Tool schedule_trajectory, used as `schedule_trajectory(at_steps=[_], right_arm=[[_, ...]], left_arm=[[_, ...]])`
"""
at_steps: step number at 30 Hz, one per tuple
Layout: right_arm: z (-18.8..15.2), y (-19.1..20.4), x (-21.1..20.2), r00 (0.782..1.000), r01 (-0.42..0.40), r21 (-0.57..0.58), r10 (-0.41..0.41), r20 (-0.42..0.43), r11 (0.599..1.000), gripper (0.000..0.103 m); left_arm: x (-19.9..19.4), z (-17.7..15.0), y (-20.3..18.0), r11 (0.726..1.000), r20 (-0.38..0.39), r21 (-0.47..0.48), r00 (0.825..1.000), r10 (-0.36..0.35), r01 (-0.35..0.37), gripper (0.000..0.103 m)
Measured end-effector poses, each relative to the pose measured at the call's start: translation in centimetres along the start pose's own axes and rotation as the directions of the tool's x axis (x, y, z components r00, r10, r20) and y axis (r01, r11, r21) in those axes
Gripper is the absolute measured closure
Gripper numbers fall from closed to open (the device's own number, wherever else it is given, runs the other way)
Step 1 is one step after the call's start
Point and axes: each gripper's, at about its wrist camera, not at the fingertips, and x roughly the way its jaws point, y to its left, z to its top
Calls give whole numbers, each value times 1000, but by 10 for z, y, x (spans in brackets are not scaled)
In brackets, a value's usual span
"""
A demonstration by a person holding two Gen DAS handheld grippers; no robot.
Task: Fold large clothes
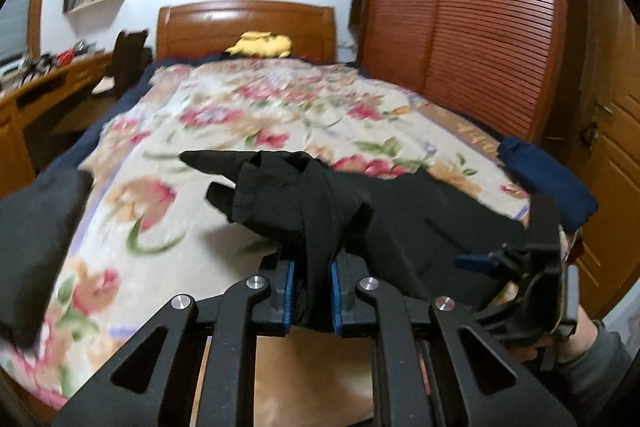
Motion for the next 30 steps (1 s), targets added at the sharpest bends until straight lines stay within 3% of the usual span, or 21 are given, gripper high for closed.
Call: schedule_trajectory(at_steps=[6,14,17,26,30], right_arm=[[-1,-36,-30,998,8,87,-13,65,996,21],[-23,-111,-85,984,94,224,-125,128,970,21],[-36,-128,-102,978,119,258,-158,137,959,21],[-65,-146,-137,975,114,305,-165,148,946,21],[-63,-154,-144,973,96,333,-158,166,938,21]], left_arm=[[21,29,-42,998,-11,45,999,-40,41,89],[45,39,-101,989,-40,110,994,-100,104,90],[59,41,-128,980,-71,111,985,-156,164,90],[113,10,-202,942,-235,137,933,-271,307,90],[117,-3,-215,944,-236,178,943,-234,279,90]])
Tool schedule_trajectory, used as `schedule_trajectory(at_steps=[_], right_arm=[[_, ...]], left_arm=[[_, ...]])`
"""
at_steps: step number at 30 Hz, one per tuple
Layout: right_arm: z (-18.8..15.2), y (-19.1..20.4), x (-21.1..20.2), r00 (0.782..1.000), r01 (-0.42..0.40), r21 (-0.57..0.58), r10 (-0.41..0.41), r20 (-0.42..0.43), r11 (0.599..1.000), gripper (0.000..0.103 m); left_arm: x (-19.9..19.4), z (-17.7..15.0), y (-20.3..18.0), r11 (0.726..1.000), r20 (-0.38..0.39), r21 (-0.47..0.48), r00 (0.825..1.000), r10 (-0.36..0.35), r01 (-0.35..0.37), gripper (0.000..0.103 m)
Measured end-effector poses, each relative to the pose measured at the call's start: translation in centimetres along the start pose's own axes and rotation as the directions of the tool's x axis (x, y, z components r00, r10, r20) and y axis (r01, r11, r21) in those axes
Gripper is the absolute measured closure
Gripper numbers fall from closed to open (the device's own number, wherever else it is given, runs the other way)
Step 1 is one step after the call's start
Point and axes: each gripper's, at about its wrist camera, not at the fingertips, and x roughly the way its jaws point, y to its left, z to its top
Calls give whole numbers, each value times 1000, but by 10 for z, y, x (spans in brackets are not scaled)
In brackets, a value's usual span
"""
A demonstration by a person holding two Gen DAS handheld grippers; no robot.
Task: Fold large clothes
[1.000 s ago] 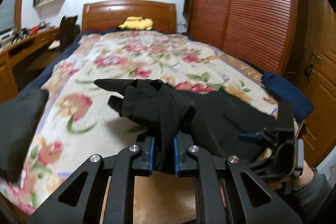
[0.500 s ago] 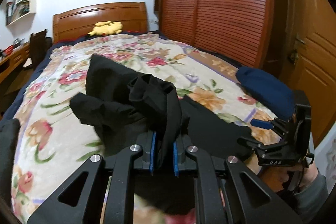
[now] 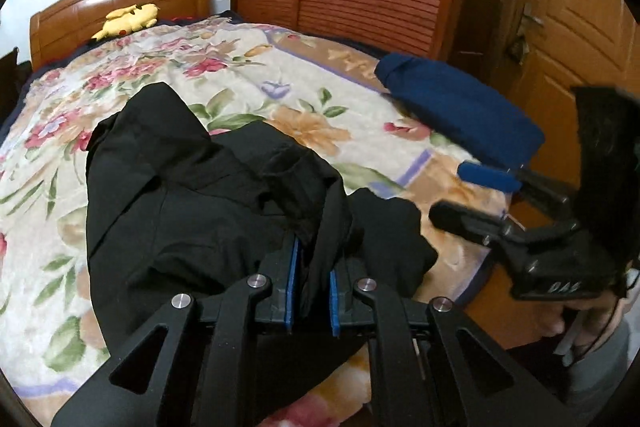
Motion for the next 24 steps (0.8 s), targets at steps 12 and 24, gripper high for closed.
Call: schedule_trajectory(at_steps=[12,24], right_arm=[[4,3,13,1000,-20,-15,20,18,1000,21],[10,25,14,998,-48,-68,51,47,997,21]], left_arm=[[-63,-9,11,1000,127,-11,992,15,-14,30],[-103,-52,85,980,173,-117,968,182,-164,24]])
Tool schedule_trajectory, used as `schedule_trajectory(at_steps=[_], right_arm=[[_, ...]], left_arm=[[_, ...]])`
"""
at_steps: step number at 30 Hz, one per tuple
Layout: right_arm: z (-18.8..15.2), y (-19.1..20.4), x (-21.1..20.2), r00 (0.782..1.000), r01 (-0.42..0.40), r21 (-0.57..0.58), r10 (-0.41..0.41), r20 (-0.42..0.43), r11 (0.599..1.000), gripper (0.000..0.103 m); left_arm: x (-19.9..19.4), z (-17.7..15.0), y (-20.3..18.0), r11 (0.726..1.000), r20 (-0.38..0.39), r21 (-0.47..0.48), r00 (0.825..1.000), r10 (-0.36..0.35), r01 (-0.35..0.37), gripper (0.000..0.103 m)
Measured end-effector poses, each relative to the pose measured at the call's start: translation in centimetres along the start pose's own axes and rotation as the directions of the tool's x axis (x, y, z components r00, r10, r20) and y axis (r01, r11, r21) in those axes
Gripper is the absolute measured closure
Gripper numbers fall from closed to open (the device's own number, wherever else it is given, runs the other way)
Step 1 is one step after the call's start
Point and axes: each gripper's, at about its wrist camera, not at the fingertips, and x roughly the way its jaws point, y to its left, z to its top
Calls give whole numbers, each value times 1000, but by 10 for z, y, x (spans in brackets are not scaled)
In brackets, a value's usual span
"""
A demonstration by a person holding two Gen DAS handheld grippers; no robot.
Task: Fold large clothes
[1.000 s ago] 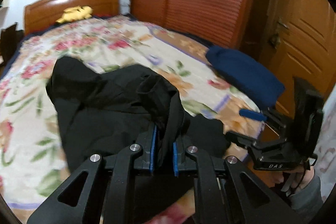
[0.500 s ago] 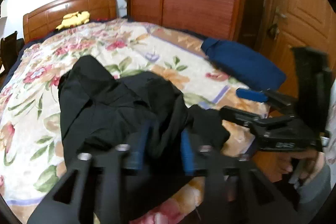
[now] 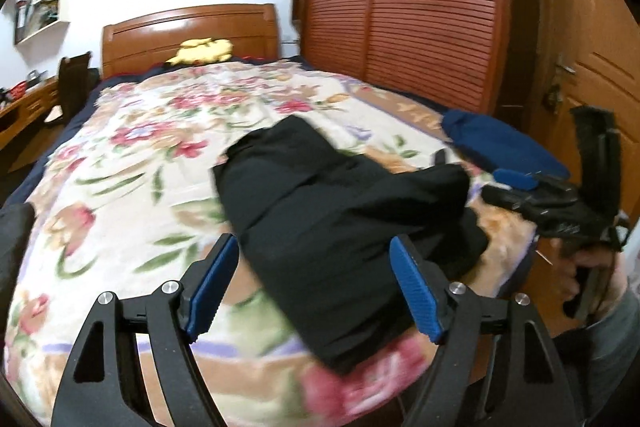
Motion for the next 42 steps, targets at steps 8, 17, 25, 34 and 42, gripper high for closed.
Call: schedule_trajectory(at_steps=[8,17,25,34,42], right_arm=[[14,31,6,998,-39,-39,41,56,998,21],[38,48,42,999,-52,-96,53,6,994,21],[51,52,84,991,-52,-130,35,-130,990,21],[33,47,125,965,-93,-97,66,-254,991,31],[41,43,98,980,-133,-108,114,-165,985,79]], left_arm=[[-12,-19,45,996,9,-58,998,63,-63,24],[-34,-33,72,994,30,-76,996,86,-83,24],[-34,-44,85,992,15,-91,996,93,-91,24],[-33,-52,86,992,-3,-84,996,90,-89,24],[-29,-55,81,994,-9,-74,997,80,-80,24]])
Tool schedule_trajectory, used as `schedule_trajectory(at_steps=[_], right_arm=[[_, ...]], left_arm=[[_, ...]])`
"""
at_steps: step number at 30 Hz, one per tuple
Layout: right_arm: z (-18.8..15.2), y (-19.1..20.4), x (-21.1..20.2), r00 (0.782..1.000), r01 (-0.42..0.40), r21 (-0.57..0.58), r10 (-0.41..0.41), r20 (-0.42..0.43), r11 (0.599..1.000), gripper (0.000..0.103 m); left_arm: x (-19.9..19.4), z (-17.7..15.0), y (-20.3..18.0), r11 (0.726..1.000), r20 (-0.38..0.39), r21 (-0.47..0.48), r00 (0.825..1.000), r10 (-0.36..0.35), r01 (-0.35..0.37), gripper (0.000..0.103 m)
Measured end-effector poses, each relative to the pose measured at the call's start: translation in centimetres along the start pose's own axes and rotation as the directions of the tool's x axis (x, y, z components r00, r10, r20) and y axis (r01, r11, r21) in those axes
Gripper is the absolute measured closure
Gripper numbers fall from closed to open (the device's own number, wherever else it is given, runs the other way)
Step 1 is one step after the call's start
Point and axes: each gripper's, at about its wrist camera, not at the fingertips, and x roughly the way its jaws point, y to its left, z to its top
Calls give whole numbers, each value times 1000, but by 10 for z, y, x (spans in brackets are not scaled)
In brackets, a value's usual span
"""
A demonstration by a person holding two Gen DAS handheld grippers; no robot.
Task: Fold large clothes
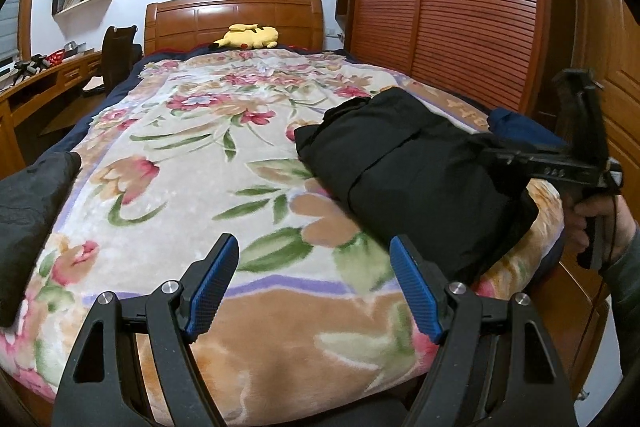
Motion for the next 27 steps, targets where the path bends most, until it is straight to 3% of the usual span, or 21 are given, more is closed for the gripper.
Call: schedule_trajectory(at_steps=[8,13,16,18,20,22,25,27], right_arm=[[-5,10,-54,990,88,-65,-80,118,994,83],[-34,-24,-51,981,184,17,-185,51,983,83],[-54,-46,-30,988,157,81,-156,-24,984,83],[-58,-55,-28,993,121,117,-120,-16,986,81],[-55,-53,-33,993,119,118,-120,0,986,71],[-50,-46,-40,986,164,100,-165,9,981,52],[-42,-34,-58,972,224,52,-227,62,973,35],[-40,-22,-67,965,240,23,-241,104,970,33]], left_arm=[[2,-1,-11,1000,-6,15,1000,-13,13,24],[-2,-1,-17,999,0,29,1000,-28,28,24],[-1,-2,-20,999,-2,37,999,-34,34,24],[0,-3,-22,998,-4,44,999,-33,33,24],[0,-4,-25,998,-6,49,999,-35,35,24],[0,-4,-26,998,-3,51,999,-36,36,24],[-1,-6,-28,998,1,53,999,-39,39,24],[-1,-7,-30,998,3,55,999,-40,40,24]])
